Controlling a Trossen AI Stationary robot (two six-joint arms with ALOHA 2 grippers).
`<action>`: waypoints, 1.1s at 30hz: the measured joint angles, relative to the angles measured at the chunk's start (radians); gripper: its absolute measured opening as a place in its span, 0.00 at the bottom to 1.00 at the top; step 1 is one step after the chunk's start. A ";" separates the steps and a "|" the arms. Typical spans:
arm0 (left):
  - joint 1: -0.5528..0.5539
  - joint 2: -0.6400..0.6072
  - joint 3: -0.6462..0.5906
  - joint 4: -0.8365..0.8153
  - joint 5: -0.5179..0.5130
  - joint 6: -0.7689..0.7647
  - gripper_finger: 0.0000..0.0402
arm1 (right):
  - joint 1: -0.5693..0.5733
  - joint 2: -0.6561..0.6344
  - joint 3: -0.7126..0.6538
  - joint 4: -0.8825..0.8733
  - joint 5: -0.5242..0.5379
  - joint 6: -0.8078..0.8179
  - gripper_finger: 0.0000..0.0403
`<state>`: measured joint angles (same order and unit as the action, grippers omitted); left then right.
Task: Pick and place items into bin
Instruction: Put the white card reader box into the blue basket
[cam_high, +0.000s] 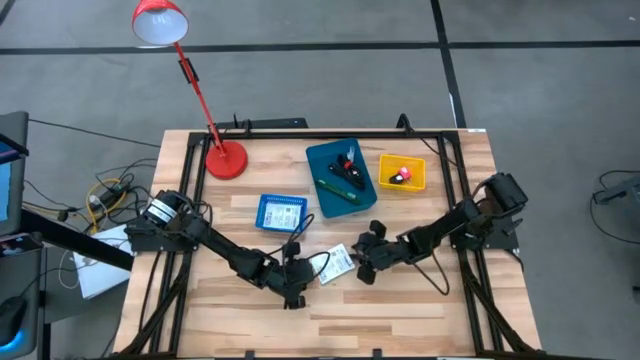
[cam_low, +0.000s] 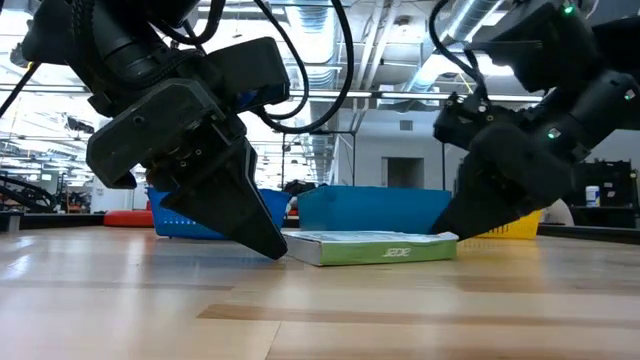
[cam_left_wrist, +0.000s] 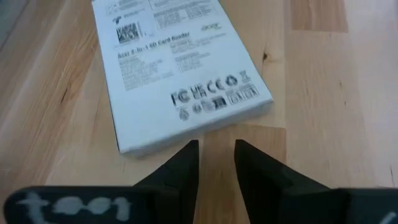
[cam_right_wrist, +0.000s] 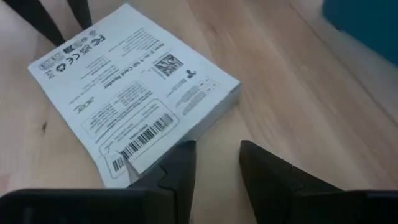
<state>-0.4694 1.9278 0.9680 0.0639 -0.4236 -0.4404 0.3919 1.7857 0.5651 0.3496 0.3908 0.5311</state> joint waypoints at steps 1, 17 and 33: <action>0.000 0.000 0.000 0.000 0.000 0.000 0.23 | 0.005 0.010 0.012 0.003 -0.001 -0.015 0.30; -0.008 -0.003 0.000 -0.010 0.008 0.001 0.23 | 0.114 0.013 0.179 -0.180 -0.169 -0.060 0.30; 0.016 -0.001 0.002 0.003 -0.054 0.037 0.23 | 0.192 0.014 0.239 -0.168 -0.250 -0.120 0.30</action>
<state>-0.4530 1.9270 0.9695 0.0673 -0.4778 -0.4030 0.5842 1.7996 0.8036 0.1814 0.1408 0.4108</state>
